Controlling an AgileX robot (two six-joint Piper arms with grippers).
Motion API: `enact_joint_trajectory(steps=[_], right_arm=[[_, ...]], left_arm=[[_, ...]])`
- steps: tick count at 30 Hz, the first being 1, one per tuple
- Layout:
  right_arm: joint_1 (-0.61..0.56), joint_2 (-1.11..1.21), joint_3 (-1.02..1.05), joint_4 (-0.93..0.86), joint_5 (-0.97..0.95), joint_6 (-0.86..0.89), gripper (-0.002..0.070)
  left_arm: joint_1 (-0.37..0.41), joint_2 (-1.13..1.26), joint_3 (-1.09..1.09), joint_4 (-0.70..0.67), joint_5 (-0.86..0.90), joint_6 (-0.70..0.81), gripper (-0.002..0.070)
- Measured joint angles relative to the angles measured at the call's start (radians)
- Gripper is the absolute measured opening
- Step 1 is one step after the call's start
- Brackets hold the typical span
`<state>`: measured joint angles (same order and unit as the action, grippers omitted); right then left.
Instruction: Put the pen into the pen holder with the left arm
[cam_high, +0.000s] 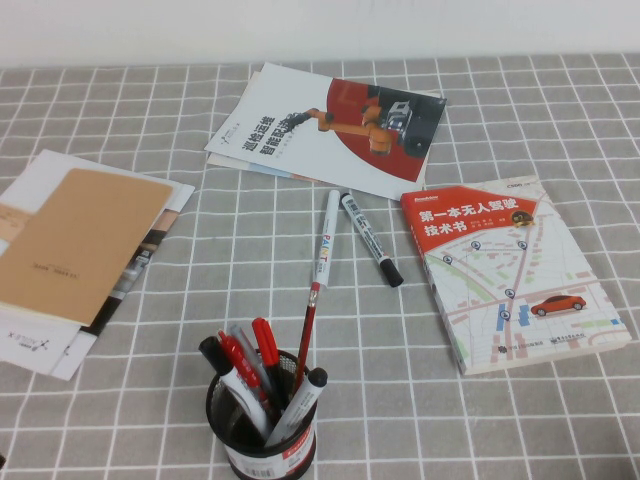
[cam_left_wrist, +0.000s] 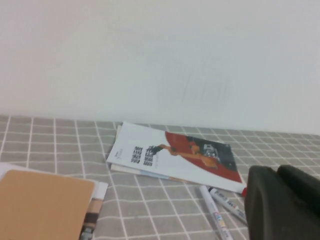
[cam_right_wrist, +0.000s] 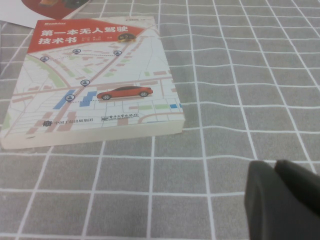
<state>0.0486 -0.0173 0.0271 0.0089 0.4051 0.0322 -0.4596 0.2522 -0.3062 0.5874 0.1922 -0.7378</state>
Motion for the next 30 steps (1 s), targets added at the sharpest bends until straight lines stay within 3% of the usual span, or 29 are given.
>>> enact_joint_trajectory(steps=[16, 19, 24, 27, 30], right_arm=[[0.000, 0.000, 0.000, 0.000, 0.000, 0.000, -0.0015], [0.000, 0.000, 0.000, 0.000, 0.000, 0.000, -0.0015], [0.000, 0.000, 0.000, 0.000, 0.000, 0.000, -0.0015], [0.000, 0.000, 0.000, 0.000, 0.000, 0.000, -0.0015], [0.000, 0.000, 0.000, 0.000, 0.000, 0.000, -0.0015]], left_arm=[[0.014, -0.007, 0.013, -0.031, 0.079, 0.047, 0.0000], [0.079, -0.026, 0.027, -0.181, 0.074, 0.213, 0.0000], [0.269, -0.095, 0.089, -0.587, 0.006, 0.710, 0.0000], [0.365, -0.165, 0.134, -0.707, -0.024, 0.865, 0.0000], [0.424, -0.235, 0.170, -0.737, -0.030, 0.917, 0.0000]])
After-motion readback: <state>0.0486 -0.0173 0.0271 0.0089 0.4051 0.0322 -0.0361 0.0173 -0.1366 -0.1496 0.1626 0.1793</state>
